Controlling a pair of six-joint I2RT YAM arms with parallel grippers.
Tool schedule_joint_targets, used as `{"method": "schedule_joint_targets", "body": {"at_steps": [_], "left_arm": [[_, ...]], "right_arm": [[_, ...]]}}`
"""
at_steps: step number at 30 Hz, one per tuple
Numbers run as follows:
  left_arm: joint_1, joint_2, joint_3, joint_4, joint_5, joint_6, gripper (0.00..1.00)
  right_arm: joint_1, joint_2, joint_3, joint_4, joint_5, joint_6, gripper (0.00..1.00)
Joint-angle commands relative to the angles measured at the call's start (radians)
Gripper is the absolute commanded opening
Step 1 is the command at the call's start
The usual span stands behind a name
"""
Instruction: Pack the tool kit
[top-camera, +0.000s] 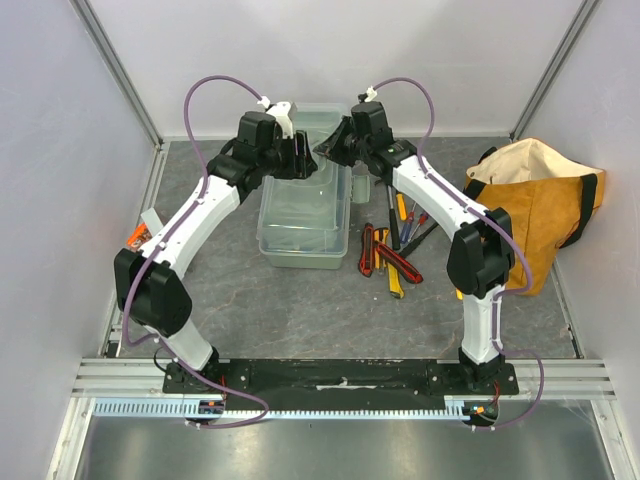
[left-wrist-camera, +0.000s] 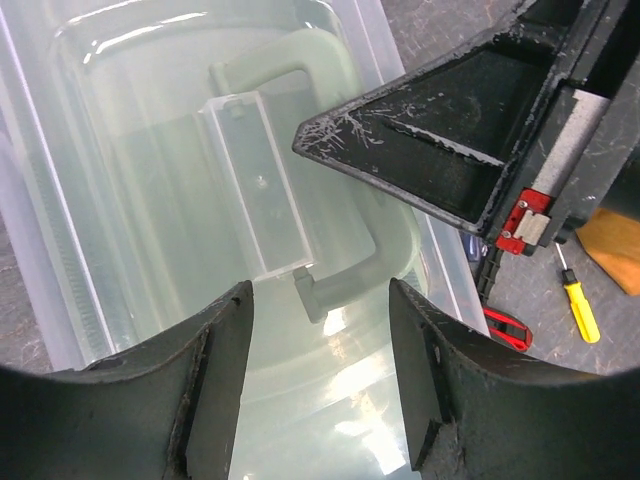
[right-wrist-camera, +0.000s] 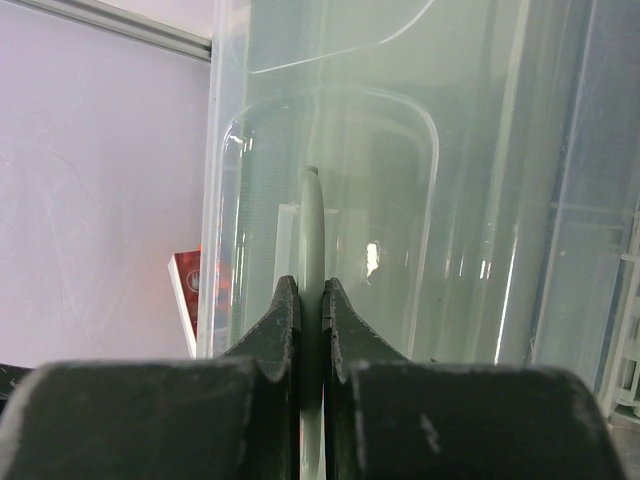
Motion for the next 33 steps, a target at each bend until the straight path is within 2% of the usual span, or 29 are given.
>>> {"method": "schedule_joint_targets", "body": {"at_steps": [1, 19, 23, 28, 33], "left_arm": [[-0.001, -0.045, -0.014, 0.061, -0.049, 0.036, 0.63], [0.001, -0.059, -0.097, 0.079, -0.066, 0.019, 0.64], [0.003, -0.072, -0.125, 0.094, -0.045, 0.019, 0.69], [0.003, -0.084, -0.154, 0.098, -0.048, 0.022, 0.70], [0.003, -0.095, -0.188, 0.098, -0.043, 0.022, 0.68]], "right_arm": [[0.033, 0.012, -0.042, 0.011, 0.033, -0.027, 0.00], [0.035, 0.034, -0.112, 0.083, 0.151, 0.004, 0.00], [0.036, 0.052, -0.134, 0.105, 0.156, 0.033, 0.00], [0.035, 0.047, -0.163, 0.126, 0.208, 0.027, 0.00], [0.032, 0.035, -0.221, 0.218, 0.274, 0.022, 0.00]]}}
